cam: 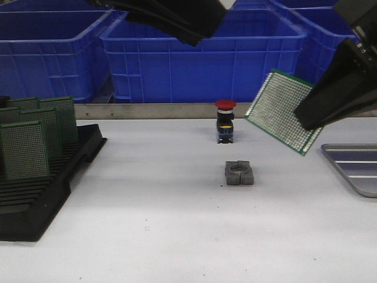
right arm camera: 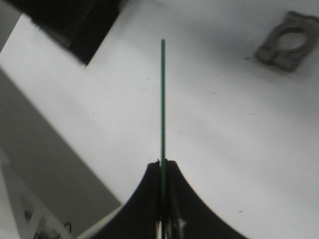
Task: Place circuit board on tray
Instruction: 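Carry the board with the right gripper to the metal tray and lower it, then open the right gripper to release the board onto the tray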
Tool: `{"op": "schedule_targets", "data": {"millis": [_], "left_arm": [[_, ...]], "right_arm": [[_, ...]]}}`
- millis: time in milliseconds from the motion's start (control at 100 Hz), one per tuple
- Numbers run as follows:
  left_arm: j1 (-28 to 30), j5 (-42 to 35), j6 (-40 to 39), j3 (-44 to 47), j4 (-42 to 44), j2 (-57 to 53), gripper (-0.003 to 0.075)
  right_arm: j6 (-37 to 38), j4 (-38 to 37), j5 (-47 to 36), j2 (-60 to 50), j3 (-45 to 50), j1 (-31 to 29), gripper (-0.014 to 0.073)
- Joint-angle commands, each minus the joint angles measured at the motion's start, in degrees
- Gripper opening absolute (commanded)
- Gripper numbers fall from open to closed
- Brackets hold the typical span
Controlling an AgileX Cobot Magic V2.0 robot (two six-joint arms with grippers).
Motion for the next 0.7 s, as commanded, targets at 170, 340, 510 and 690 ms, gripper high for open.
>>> {"op": "schedule_targets", "data": {"millis": [170,340,510,690], "left_arm": [[-0.53,0.20,-0.33,-1.74,-4.42,-2.08,0.0619],[-0.53,0.55,-0.33,-1.74,-4.42,-2.08,0.0619],[-0.53,0.55,-0.33,-1.74,-4.42,-2.08,0.0619],[-0.53,0.55,-0.33,-1.74,-4.42,-2.08,0.0619]], "right_arm": [[3.98,1.65,-13.63,0.61,-1.43,-11.43,-0.0068],[3.98,1.71,-20.80,5.38,-1.89,-15.47,-0.0068],[3.98,1.71,-21.37,12.10,-4.35,-16.19,-0.0068],[3.98,1.71,-19.45,18.56,-7.57,-16.19,-0.0067]]}}
